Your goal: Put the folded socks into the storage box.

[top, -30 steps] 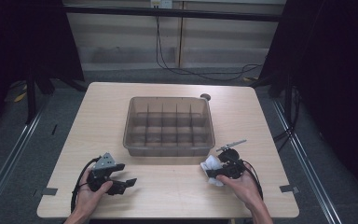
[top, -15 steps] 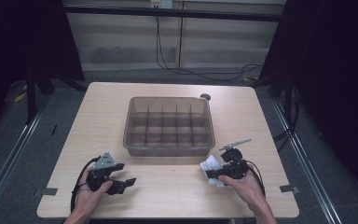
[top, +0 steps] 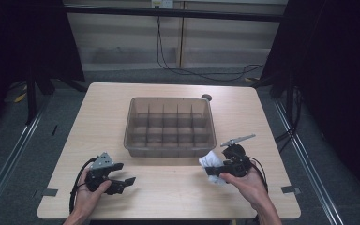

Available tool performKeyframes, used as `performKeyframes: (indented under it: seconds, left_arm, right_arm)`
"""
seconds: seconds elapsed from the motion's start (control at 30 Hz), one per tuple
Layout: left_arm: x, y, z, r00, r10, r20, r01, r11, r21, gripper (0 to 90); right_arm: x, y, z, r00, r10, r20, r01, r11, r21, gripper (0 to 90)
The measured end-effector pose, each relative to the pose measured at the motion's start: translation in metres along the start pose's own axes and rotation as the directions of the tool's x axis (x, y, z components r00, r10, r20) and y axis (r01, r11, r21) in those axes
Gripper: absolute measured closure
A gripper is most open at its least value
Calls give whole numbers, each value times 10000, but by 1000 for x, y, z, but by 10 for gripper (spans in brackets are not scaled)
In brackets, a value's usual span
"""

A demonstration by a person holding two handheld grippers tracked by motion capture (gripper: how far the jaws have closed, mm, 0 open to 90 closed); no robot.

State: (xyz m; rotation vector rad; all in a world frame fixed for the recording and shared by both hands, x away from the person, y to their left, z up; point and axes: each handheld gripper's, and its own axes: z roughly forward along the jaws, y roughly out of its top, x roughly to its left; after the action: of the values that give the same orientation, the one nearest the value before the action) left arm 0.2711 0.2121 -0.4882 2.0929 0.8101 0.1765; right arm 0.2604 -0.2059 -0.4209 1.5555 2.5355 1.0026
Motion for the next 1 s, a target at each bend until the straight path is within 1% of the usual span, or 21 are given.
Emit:
performKeyframes:
  seconds: [0.13,0.23,0.27,0.3,0.33,0.4,0.57,0.6,0.77,1.0]
  left_arm:
    - [-1,0,0,10000,-6,9,6,10000,-7,220]
    - [-1,0,1,10000,-25,18,25,10000,-1,216]
    - [-1,0,1,10000,-47,4,47,10000,-7,212]
    - [-1,0,1,10000,-51,-11,51,10000,-9,204]
    - [0,0,1,9999,-99,-25,98,9999,-41,201]
    - [0,0,0,9999,-151,-73,150,9999,-70,197]
    - [0,0,0,9998,-147,-123,146,9998,-103,189]
    - [1,0,0,9998,-122,-131,121,9999,-68,189]
    - [0,0,1,9999,-90,-102,89,10000,-23,189]
    - [0,0,0,9999,-51,-114,51,10000,-23,189]
  right_arm:
    - [3,4,-6,9998,-167,-125,163,9994,-295,605]
    - [3,9,-10,9997,-126,-208,116,9987,-487,605]
    - [3,11,-12,9998,-141,-169,132,9986,-503,605]
    - [3,13,-13,9995,-147,-263,131,9983,-575,605]
    - [3,15,-14,9995,-80,-316,60,9980,-628,605]
    - [3,21,-16,9994,-94,-326,71,9975,-709,605]
    - [6,36,-22,9990,-185,-404,150,9964,-839,605]
    - [7,39,-23,9990,-140,-436,101,9961,-882,605]
    - [13,53,-29,9978,-304,-586,243,9945,-1021,605]
    - [18,73,-33,9976,-396,-562,330,9929,-1139,605]
